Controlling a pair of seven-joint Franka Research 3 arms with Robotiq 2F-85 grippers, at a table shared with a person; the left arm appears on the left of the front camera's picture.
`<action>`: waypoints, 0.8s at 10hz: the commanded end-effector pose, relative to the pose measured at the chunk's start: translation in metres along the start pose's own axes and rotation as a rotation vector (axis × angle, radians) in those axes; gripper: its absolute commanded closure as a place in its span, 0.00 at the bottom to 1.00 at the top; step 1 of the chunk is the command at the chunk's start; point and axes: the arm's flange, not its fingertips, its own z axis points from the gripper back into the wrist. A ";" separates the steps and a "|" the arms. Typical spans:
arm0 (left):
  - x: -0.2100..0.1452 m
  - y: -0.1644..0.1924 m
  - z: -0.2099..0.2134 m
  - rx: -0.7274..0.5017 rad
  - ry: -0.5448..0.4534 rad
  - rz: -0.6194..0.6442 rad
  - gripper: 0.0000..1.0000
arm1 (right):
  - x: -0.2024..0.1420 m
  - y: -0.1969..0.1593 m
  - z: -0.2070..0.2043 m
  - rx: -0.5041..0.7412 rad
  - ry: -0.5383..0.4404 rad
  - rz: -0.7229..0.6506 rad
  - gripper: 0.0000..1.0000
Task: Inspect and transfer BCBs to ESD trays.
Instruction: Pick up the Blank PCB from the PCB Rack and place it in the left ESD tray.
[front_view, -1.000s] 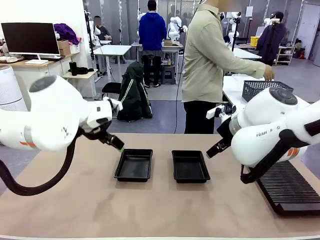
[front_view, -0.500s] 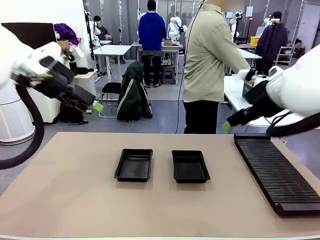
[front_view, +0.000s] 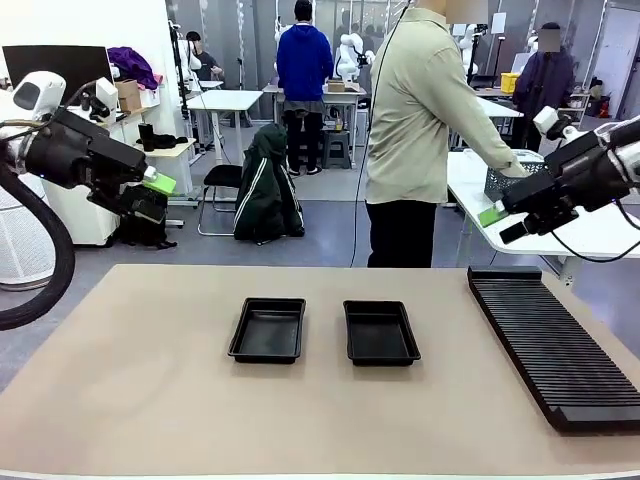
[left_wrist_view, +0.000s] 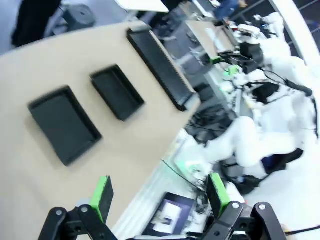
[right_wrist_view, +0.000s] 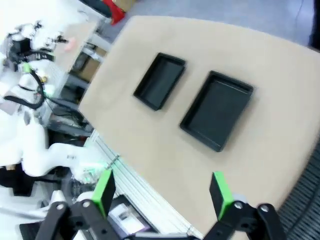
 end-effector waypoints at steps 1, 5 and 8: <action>0.005 0.016 0.009 -0.100 0.064 0.098 0.00 | 0.008 -0.025 0.001 0.163 0.028 -0.143 0.00; -0.009 0.041 0.014 -0.260 0.015 0.203 0.00 | 0.004 -0.052 0.001 0.382 0.040 -0.322 0.00; -0.025 0.057 0.012 -0.350 -0.001 0.249 0.00 | 0.002 -0.073 -0.008 0.560 0.061 -0.353 0.00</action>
